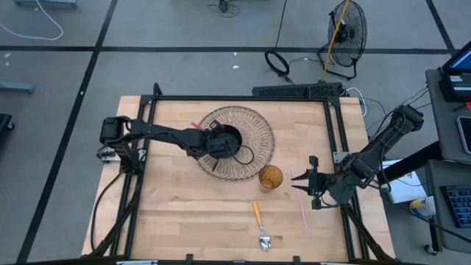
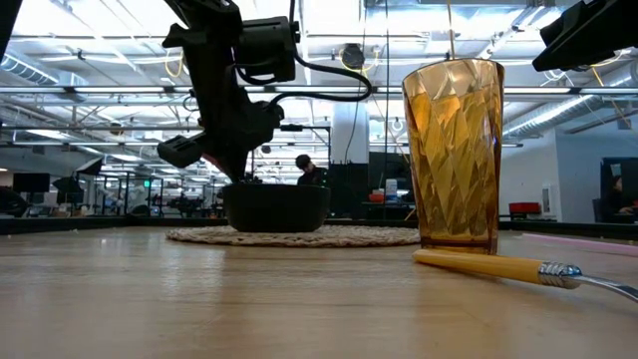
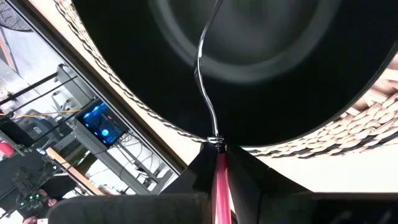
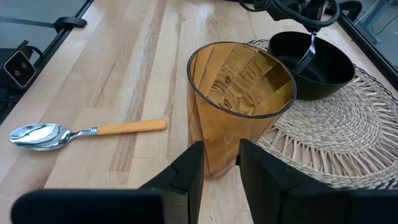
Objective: Pick & Place Utensil
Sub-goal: Put the pink fork into the black bowl on the woven mat
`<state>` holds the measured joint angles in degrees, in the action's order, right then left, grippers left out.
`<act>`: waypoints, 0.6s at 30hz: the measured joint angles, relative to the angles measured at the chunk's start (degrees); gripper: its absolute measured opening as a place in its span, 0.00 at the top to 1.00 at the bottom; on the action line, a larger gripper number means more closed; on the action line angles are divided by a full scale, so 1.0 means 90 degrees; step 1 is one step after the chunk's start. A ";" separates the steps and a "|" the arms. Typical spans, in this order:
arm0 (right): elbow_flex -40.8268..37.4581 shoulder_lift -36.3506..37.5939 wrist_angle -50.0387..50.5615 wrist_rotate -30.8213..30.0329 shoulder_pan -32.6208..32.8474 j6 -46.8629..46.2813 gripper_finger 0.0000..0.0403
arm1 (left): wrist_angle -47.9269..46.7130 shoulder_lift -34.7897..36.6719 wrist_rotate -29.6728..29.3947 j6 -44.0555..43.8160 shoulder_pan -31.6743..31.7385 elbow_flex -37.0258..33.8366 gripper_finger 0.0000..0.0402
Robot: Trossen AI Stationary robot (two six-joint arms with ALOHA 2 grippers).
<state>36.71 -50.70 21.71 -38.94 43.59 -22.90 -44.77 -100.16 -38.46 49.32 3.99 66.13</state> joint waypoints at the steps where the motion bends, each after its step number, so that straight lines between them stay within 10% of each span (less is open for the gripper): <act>1: 0.0000 0.0000 0.0000 0.0000 0.0000 0.0000 0.78 | 0.0000 0.0000 0.0003 0.0000 0.0000 0.0000 0.92; 18: 0.0000 0.0000 0.0000 0.0000 0.0000 -0.0002 0.78 | -0.0117 0.0000 0.0294 -0.0026 -0.0036 0.0000 0.91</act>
<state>36.71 -50.70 21.71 -38.94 43.59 -22.92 -45.83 -100.16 -35.81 49.08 3.66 66.13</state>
